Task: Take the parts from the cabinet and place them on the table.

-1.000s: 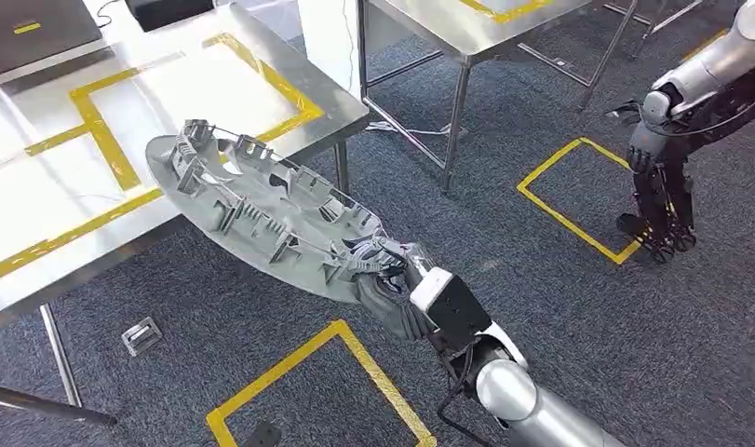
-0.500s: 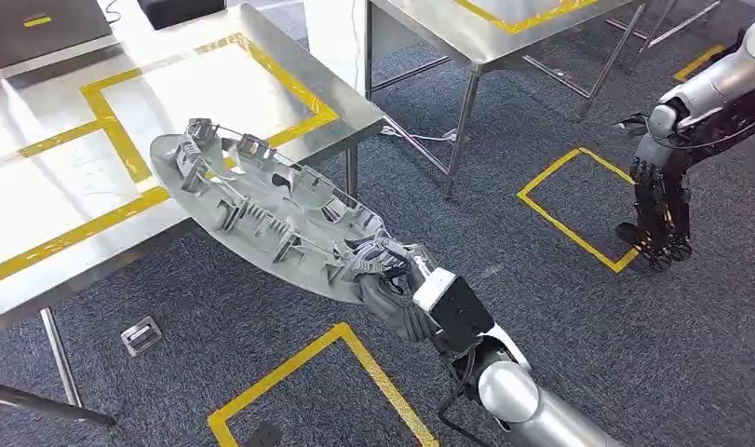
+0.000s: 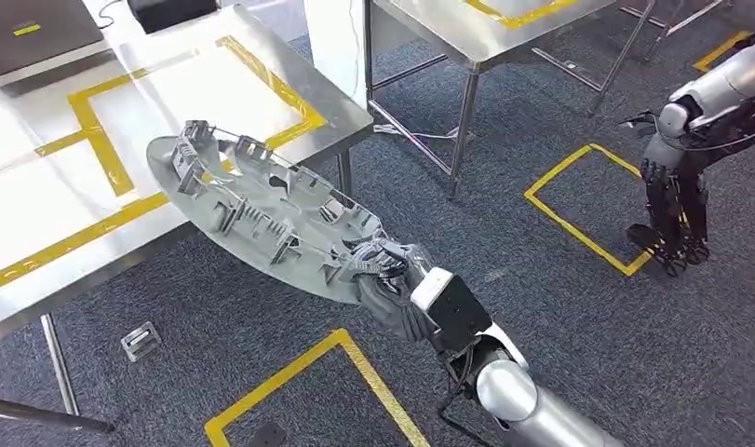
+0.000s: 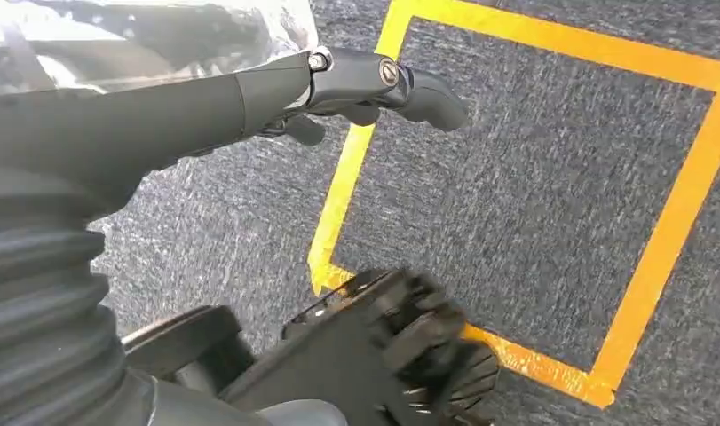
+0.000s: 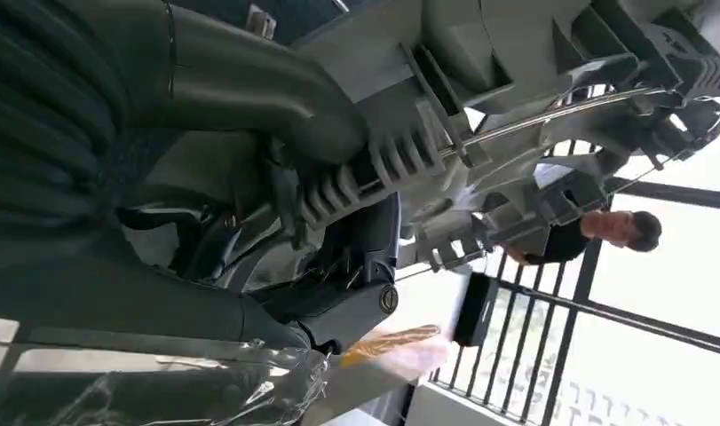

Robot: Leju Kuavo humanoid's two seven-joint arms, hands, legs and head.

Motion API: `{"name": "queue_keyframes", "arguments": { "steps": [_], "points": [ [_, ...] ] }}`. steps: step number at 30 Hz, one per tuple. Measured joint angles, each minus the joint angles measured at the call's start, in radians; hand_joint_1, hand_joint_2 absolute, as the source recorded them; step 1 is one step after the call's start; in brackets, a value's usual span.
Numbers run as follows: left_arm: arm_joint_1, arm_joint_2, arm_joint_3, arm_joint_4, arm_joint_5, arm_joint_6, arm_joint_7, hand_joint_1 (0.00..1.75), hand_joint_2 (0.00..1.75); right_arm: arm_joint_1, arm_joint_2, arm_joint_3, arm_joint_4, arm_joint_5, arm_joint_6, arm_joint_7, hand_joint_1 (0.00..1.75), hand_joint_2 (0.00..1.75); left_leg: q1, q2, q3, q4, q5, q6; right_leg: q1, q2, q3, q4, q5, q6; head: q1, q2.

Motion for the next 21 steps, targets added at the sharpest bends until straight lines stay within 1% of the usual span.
{"name": "queue_keyframes", "arguments": {
  "steps": [1, 2, 3, 4, 5, 6, 7, 8, 9, 10, 11, 12, 13, 14, 15, 16, 17, 18, 19, 20, 21],
  "points": [
    [-0.001, 0.000, 0.000, 0.000, 0.000, 0.000, 0.000, 0.00, 1.75, 0.000, 0.000, 0.000, 0.000, 0.000, 0.000, 0.000, 1.75, 1.75, -0.002, 0.000, 0.017, -0.059, 0.055, 0.005, 0.001, 0.000, 0.010, 0.000, -0.006, 0.001, 0.000, 0.000],
    [-0.002, 0.000, 0.000, 0.000, 0.000, 0.000, 0.000, 0.00, 1.75, 0.000, 0.000, 0.000, 0.000, 0.000, 0.000, 0.000, 1.75, 1.75, -0.004, 0.001, 0.047, -0.149, 0.117, 0.012, 0.001, 0.000, 0.023, 0.001, -0.014, 0.004, 0.000, 0.000],
    [-0.002, 0.001, 0.000, 0.000, 0.000, 0.000, 0.000, 0.00, 1.75, 0.000, 0.000, 0.000, 0.000, 0.000, 0.000, 0.000, 1.75, 1.75, -0.008, 0.004, 0.073, -0.224, 0.155, 0.018, 0.001, -0.001, 0.034, 0.000, -0.022, 0.008, 0.000, 0.000],
    [-0.003, 0.001, 0.000, 0.000, 0.000, 0.000, 0.000, 0.00, 1.75, -0.001, 0.000, 0.000, 0.000, 0.000, 0.000, 0.000, 1.75, 1.75, -0.015, 0.012, 0.079, -0.220, 0.141, 0.022, 0.004, -0.001, 0.036, -0.001, -0.025, 0.013, 0.002, 0.000],
    [-0.005, 0.001, 0.000, 0.000, 0.000, 0.001, 0.000, 0.00, 1.75, -0.001, 0.000, 0.000, 0.000, 0.000, 0.000, -0.001, 1.75, 1.75, -0.020, 0.011, 0.090, -0.247, 0.134, 0.028, 0.004, 0.001, 0.031, 0.000, -0.025, 0.022, -0.002, 0.000],
    [-0.006, 0.000, 0.000, 0.000, 0.000, 0.000, 0.000, 0.00, 1.75, -0.002, 0.000, -0.002, -0.001, 0.000, -0.003, -0.001, 1.75, 1.75, -0.022, 0.011, 0.093, -0.264, 0.116, 0.033, 0.003, -0.002, 0.025, 0.001, -0.025, 0.027, -0.001, 0.000],
    [-0.004, 0.000, 0.000, 0.000, -0.001, 0.000, 0.000, 0.00, 1.75, -0.001, 0.000, -0.002, -0.001, 0.002, -0.006, -0.001, 1.75, 1.75, -0.022, 0.008, 0.093, -0.262, 0.116, 0.034, 0.002, -0.007, 0.025, -0.004, -0.024, 0.033, 0.001, 0.000],
    [-0.002, 0.001, 0.000, 0.000, -0.002, 0.000, 0.000, 0.00, 1.75, -0.002, 0.000, -0.002, -0.001, 0.007, -0.009, 0.000, 1.75, 1.75, -0.020, 0.005, 0.095, -0.269, 0.118, 0.041, 0.003, -0.009, 0.029, -0.006, -0.027, 0.040, -0.001, 0.000],
    [-0.001, 0.001, 0.000, 0.000, -0.002, 0.000, 0.001, 0.00, 1.75, -0.003, 0.000, -0.003, -0.001, 0.014, -0.011, 0.005, 1.75, 1.75, -0.014, 0.005, 0.103, -0.275, 0.120, 0.045, 0.000, -0.009, 0.028, 0.001, -0.038, 0.045, 0.002, 0.000],
    [-0.003, 0.001, 0.000, 0.000, -0.005, 0.000, 0.001, 0.00, 1.75, -0.006, -0.001, -0.003, -0.001, 0.024, -0.012, 0.009, 1.75, 1.75, -0.014, 0.004, 0.106, -0.277, 0.117, 0.050, 0.001, -0.007, 0.014, 0.033, -0.054, 0.047, 0.003, 0.000],
    [-0.004, 0.000, 0.000, 0.000, -0.009, -0.002, 0.001, 0.00, 1.75, -0.011, -0.001, -0.003, -0.001, 0.036, -0.014, 0.015, 1.75, 1.75, -0.015, 0.004, 0.107, -0.276, 0.115, 0.056, 0.001, -0.006, -0.023, 0.100, -0.084, 0.048, 0.007, 0.000],
    [-0.006, 0.000, 0.000, 0.000, -0.013, -0.008, 0.003, 0.00, 1.75, -0.017, -0.002, -0.003, -0.001, 0.048, -0.017, 0.024, 1.75, 1.75, -0.016, 0.004, 0.108, -0.275, 0.112, 0.060, 0.001, -0.006, -0.070, 0.183, -0.114, 0.049, 0.008, 0.000],
    [-0.005, 0.000, 0.000, 0.000, -0.016, -0.010, 0.005, 0.00, 1.75, -0.025, -0.002, -0.004, -0.001, 0.057, -0.019, 0.035, 1.75, 1.75, -0.019, 0.004, 0.110, -0.275, 0.110, 0.062, 0.001, -0.005, -0.119, 0.260, -0.136, 0.050, 0.007, 0.000],
    [-0.005, 0.000, 0.000, 0.000, -0.019, -0.011, 0.007, 0.00, 1.75, -0.032, -0.003, -0.006, -0.001, 0.062, -0.021, 0.044, 1.75, 1.75, -0.021, 0.004, 0.112, -0.275, 0.107, 0.063, 0.001, -0.005, -0.153, 0.305, -0.136, 0.050, 0.008, 0.000],
    [-0.004, 0.000, 0.000, 0.000, -0.020, -0.011, 0.010, 0.00, 1.75, -0.040, -0.006, -0.008, -0.001, 0.064, -0.022, 0.051, 1.75, 1.75, -0.022, 0.001, 0.116, -0.274, 0.103, 0.063, 0.001, -0.005, -0.159, 0.296, -0.108, 0.049, 0.008, 0.000],
    [-0.005, 0.000, -0.001, 0.000, -0.022, -0.013, 0.011, 0.00, 1.75, -0.052, -0.008, -0.008, -0.001, 0.068, -0.023, 0.063, 1.75, 1.75, -0.022, -0.001, 0.122, -0.272, 0.098, 0.062, 0.001, -0.005, -0.144, 0.247, -0.063, 0.046, 0.008, 0.000],
    [-0.008, 0.000, -0.002, 0.000, -0.024, -0.016, 0.011, 0.00, 1.75, -0.074, -0.010, -0.008, -0.001, 0.072, -0.020, 0.076, 1.75, 1.75, -0.022, -0.002, 0.129, -0.269, 0.091, 0.059, 0.002, -0.003, -0.108, 0.155, 0.000, 0.041, 0.008, 0.000],
    [-0.011, -0.001, -0.003, 0.000, -0.028, -0.017, 0.012, 0.00, 1.75, -0.101, -0.012, -0.008, -0.001, 0.074, -0.017, 0.088, 1.75, 1.75, -0.022, -0.003, 0.137, -0.265, 0.083, 0.056, 0.003, 0.002, -0.069, 0.060, 0.056, 0.036, 0.008, 0.000],
    [-0.014, -0.002, -0.003, 0.000, -0.031, -0.020, 0.013, 0.00, 1.75, -0.125, -0.014, -0.008, 0.001, 0.076, -0.012, 0.099, 1.75, 1.75, -0.023, -0.003, 0.137, -0.267, 0.077, 0.051, 0.006, 0.010, -0.052, 0.042, 0.040, 0.031, 0.006, 0.000],
    [-0.021, -0.003, -0.003, 0.000, -0.033, -0.023, 0.014, 0.00, 1.75, -0.146, -0.015, -0.009, 0.001, 0.079, -0.010, 0.105, 1.75, 1.75, -0.024, -0.005, 0.135, -0.261, 0.076, 0.046, 0.010, 0.010, -0.046, 0.022, 0.041, 0.029, 0.000, 0.000],
    [-0.025, -0.005, -0.003, -0.001, -0.035, -0.027, 0.014, 0.00, 1.75, -0.165, -0.016, -0.009, 0.001, 0.082, -0.008, 0.110, 1.75, 1.75, -0.022, -0.005, 0.131, -0.262, 0.077, 0.041, 0.012, 0.008, -0.042, 0.013, 0.028, 0.024, 0.004, 0.000]
  ]
}}
